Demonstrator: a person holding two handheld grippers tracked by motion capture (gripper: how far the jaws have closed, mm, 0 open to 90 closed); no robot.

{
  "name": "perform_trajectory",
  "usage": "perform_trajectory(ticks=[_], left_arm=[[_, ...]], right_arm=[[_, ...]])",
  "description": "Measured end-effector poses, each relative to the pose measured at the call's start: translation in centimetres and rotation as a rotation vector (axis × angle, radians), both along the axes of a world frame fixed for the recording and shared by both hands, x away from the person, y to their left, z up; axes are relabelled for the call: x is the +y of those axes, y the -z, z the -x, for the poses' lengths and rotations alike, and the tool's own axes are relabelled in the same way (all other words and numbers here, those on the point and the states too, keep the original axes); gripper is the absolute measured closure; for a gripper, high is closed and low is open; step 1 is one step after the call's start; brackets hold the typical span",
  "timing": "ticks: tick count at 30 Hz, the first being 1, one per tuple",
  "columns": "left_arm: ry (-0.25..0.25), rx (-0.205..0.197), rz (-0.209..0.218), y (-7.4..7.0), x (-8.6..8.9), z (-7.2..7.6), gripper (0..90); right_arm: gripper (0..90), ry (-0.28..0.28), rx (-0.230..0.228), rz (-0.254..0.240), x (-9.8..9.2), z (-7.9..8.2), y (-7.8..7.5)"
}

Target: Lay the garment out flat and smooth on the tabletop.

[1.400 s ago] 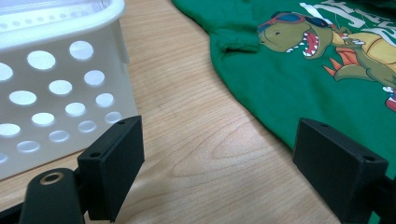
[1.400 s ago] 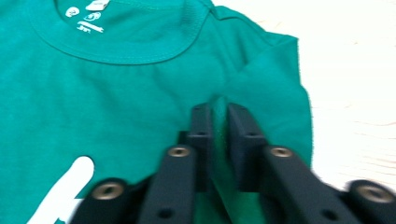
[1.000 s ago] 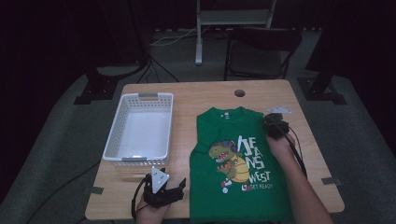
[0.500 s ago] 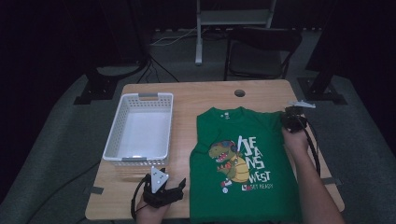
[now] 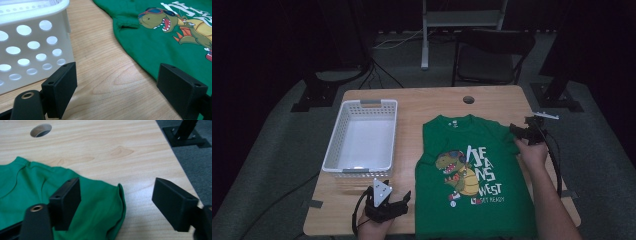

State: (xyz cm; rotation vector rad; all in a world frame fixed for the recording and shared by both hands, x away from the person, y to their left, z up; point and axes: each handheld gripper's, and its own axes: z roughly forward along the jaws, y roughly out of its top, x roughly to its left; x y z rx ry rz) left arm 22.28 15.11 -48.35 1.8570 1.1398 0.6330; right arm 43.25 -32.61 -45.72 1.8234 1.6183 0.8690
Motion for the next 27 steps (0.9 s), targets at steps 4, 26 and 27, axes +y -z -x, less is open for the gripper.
perform_trajectory(ticks=[4, 26, 27], left_arm=[[0.0, 0.002, 0.001, 0.0, 0.0, 0.0, 17.7], [-0.009, 0.003, 0.003, 0.0, 0.0, -0.1, 17.7], [-0.008, 0.005, 0.003, 0.0, 0.0, -0.1, 17.7]], right_arm=[[19.8, -0.013, -0.003, -0.031, -0.4, 0.5, 0.3], [19.5, -0.116, -0.156, -0.034, -0.8, 5.3, -2.1], [19.4, -0.124, -0.167, -0.03, -0.8, 5.8, -2.3]])
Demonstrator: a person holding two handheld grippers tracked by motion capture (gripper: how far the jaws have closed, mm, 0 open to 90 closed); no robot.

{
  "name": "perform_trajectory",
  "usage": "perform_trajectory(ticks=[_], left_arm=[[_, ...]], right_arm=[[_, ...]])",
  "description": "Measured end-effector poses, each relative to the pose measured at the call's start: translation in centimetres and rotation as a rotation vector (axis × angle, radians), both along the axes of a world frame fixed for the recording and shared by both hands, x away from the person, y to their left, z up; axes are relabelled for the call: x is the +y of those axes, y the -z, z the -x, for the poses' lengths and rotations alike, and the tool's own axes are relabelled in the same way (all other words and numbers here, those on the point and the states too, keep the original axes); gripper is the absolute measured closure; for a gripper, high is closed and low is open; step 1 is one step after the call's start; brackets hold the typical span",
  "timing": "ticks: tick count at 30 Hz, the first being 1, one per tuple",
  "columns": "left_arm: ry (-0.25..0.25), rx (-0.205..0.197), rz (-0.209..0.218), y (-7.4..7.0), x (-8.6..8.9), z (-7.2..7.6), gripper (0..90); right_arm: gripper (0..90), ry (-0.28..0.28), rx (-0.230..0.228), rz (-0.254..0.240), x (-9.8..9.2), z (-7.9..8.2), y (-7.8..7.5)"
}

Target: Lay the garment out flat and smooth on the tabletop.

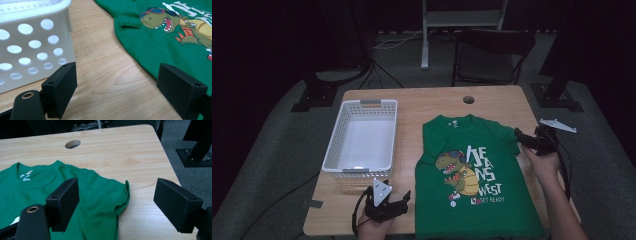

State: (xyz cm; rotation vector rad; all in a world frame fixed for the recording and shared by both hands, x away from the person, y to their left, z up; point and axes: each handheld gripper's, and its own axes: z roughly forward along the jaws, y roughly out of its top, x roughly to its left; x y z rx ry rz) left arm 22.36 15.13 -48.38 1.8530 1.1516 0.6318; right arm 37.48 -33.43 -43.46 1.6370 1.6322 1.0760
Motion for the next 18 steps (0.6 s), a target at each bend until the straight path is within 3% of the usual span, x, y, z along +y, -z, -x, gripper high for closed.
perform_trajectory(ticks=[9, 10, 18], left_arm=[[-0.003, -0.003, -0.005, 0.0, 0.0, 0.0, 17.6], [-0.002, -0.003, -0.006, 0.0, 0.0, 0.0, 17.6], [-0.002, -0.004, -0.008, 0.0, 0.0, 0.0, 17.7]], right_arm=[[19.5, -0.048, -0.07, 0.015, 0.4, 3.1, -0.9], [19.4, -0.06, -0.093, 0.012, 0.4, 4.0, -1.0], [19.4, -0.075, -0.122, 0.014, 0.2, 6.4, -0.4]])
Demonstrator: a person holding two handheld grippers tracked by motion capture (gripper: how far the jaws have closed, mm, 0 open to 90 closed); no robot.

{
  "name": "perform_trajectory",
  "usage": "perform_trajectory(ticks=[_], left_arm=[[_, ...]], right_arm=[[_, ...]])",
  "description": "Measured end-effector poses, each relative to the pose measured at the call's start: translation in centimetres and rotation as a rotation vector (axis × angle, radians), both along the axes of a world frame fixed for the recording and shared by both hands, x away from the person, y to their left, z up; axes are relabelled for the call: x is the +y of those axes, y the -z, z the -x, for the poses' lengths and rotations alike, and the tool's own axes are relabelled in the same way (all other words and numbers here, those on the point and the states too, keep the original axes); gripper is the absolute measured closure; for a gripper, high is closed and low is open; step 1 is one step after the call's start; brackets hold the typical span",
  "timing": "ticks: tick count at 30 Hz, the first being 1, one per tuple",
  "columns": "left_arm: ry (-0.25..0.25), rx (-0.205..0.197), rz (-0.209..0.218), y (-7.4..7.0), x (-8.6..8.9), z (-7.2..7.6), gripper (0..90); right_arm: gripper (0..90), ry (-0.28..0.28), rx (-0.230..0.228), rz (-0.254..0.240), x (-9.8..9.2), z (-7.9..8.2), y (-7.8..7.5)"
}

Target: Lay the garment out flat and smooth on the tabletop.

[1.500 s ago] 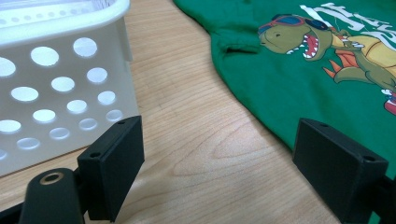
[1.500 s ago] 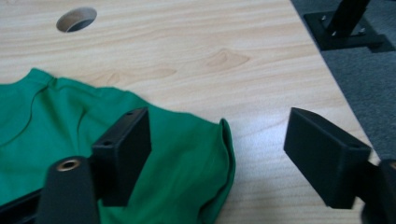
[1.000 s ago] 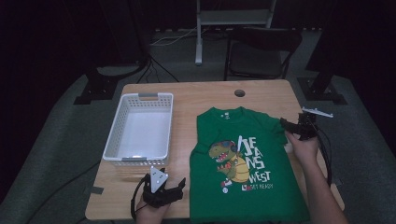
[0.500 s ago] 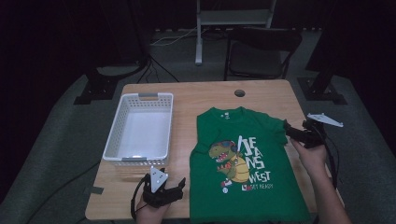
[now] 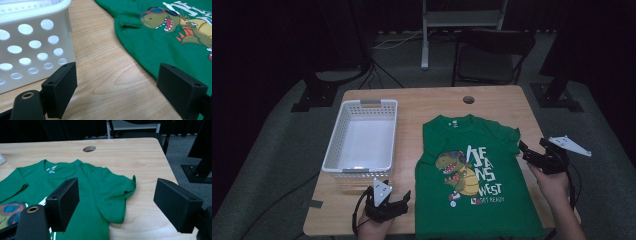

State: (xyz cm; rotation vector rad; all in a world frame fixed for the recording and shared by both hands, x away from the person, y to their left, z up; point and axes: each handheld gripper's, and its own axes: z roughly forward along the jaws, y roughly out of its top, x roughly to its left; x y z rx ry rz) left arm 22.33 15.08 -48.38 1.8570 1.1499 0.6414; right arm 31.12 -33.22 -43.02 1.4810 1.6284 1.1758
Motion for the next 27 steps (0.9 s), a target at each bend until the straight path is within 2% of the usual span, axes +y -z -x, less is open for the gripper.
perform_trajectory(ticks=[7, 10, 14, 17, 24, 27], left_arm=[[0.0, 0.0, -0.002, 0.0, 0.0, 0.0, 17.6], [0.0, -0.002, -0.003, 0.0, 0.0, 0.0, 17.6], [-0.001, -0.001, -0.003, 0.0, 0.0, 0.0, 17.7], [-0.001, -0.003, -0.006, 0.0, -0.1, 0.1, 17.7], [0.001, -0.006, -0.01, 0.0, -0.1, 0.1, 17.7], [0.0, -0.007, -0.015, 0.0, -0.2, 0.1, 17.6]], right_arm=[[19.4, -0.006, -0.005, 0.006, -0.3, 1.5, 0.8], [19.4, -0.008, -0.014, 0.042, -0.4, 2.6, 1.4], [19.4, -0.007, -0.026, 0.034, -0.9, 4.0, 2.0], [19.4, -0.005, -0.024, 0.05, -1.1, 4.7, 2.3], [19.4, 0.006, -0.032, 0.034, -2.0, 6.9, 3.6], [19.4, 0.016, -0.021, 0.015, -2.5, 7.6, 4.2]])
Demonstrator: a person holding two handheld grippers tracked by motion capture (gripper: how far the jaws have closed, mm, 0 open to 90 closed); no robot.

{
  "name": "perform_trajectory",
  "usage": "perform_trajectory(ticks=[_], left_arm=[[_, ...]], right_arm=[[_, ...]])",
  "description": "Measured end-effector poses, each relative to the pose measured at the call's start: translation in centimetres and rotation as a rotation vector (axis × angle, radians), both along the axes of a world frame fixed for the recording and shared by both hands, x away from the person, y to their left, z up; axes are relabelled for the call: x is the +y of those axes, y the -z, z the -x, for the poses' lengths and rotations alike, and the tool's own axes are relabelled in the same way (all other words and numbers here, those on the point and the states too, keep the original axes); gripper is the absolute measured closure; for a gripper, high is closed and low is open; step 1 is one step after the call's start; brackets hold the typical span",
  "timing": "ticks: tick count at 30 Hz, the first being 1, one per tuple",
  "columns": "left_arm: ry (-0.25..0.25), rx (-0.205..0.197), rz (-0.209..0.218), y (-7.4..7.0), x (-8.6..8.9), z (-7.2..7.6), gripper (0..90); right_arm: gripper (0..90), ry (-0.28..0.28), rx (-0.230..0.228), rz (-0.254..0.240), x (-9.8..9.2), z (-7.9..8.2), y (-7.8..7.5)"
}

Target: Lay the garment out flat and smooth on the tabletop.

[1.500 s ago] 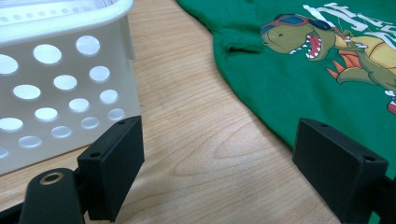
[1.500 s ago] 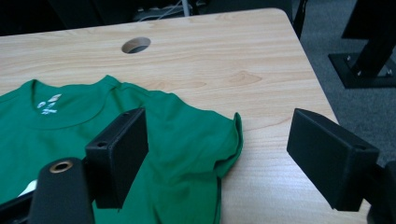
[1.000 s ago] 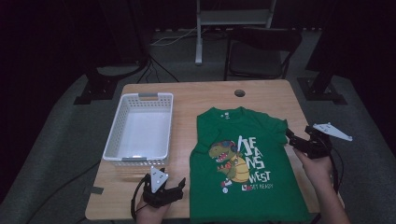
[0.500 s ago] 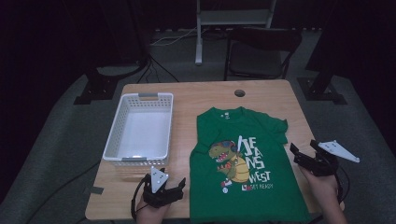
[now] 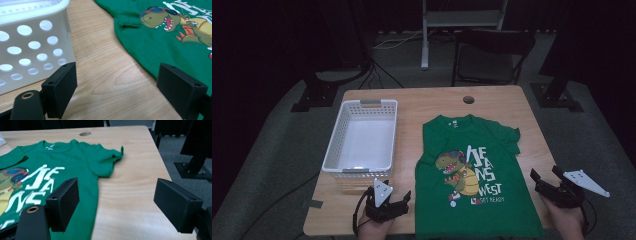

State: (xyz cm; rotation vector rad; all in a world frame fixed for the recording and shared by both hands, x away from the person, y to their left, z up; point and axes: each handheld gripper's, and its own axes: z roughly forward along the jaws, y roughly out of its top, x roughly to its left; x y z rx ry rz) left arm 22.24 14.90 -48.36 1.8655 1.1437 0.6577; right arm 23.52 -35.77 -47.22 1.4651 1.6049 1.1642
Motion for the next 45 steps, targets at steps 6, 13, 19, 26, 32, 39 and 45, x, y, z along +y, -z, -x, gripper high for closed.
perform_trajectory(ticks=[6, 13, 19, 26, 32, 39, 45], left_arm=[[0.005, -0.007, -0.006, -0.2, -0.3, 0.0, 17.7], [0.019, -0.015, -0.01, -0.8, -0.9, -0.1, 17.7], [0.028, -0.018, -0.021, -1.4, -1.6, -0.5, 17.7], [0.042, -0.035, -0.028, -2.7, -2.5, -1.3, 17.7], [0.056, -0.056, -0.015, -3.8, -3.3, -2.1, 17.7], [0.07, -0.08, -0.026, -5.2, -4.3, -3.5, 17.7], [0.086, -0.083, -0.018, -6.4, -5.3, -5.3, 17.7]], right_arm=[[19.4, 0.019, 0.019, -0.018, -0.8, 1.0, 1.0], [19.4, 0.04, 0.006, -0.043, -1.2, 1.5, 1.3], [19.3, 0.045, 0.003, -0.035, -1.1, 1.4, 1.5], [19.3, 0.035, 0.015, -0.053, -1.3, 1.3, 1.5], [17.0, 0.03, 0.032, -0.039, -1.1, 1.1, 1.5], [17.1, 0.028, 0.013, -0.043, -1.2, 1.3, 1.5], [17.1, 0.028, 0.011, -0.041, -1.2, 1.3, 1.5]])
